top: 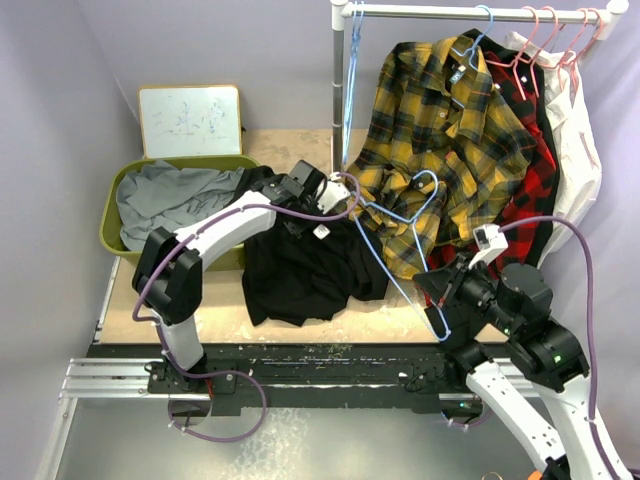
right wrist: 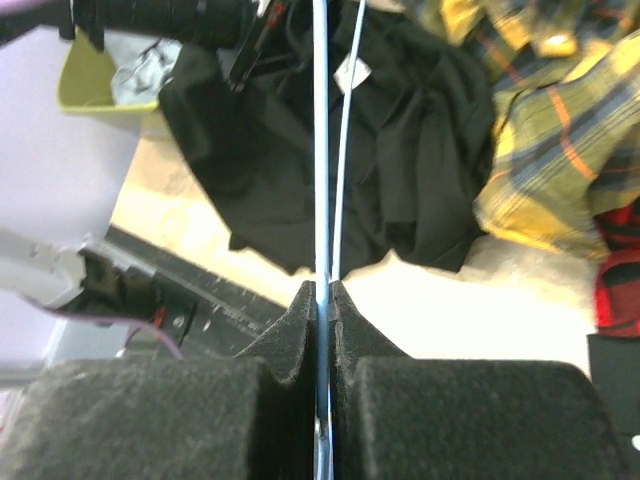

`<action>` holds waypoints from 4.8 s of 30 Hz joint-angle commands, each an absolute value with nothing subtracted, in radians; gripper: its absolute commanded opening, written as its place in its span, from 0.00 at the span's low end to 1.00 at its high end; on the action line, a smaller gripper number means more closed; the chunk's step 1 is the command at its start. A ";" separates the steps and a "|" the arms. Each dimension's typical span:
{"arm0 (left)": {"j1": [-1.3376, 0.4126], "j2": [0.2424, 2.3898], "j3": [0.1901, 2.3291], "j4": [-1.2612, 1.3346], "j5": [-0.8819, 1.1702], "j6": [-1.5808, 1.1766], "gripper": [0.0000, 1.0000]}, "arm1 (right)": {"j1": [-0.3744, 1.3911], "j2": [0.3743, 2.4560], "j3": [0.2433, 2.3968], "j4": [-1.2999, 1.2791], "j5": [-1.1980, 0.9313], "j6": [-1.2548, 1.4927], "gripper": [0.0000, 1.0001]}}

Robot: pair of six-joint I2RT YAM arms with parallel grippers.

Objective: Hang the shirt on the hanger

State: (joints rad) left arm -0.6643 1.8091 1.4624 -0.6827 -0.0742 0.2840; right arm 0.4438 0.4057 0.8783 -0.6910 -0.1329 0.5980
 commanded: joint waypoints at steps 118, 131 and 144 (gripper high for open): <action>-0.313 1.823 1.897 -1.065 0.971 1.083 0.94 | 0.623 1.365 0.412 1.158 -0.258 0.757 0.00; -0.312 1.985 2.057 -1.228 1.023 1.282 0.44 | 0.624 1.402 0.432 1.161 -0.278 0.752 0.00; -0.327 2.052 2.098 -1.312 1.042 1.335 0.45 | 0.624 1.388 0.440 1.135 -0.278 0.732 0.00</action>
State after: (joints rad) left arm -0.3168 2.0274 2.0418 -1.2728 0.9924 1.2812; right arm 0.6220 1.4033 0.4034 1.0893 -0.2611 0.7597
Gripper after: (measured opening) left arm 0.448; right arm 0.018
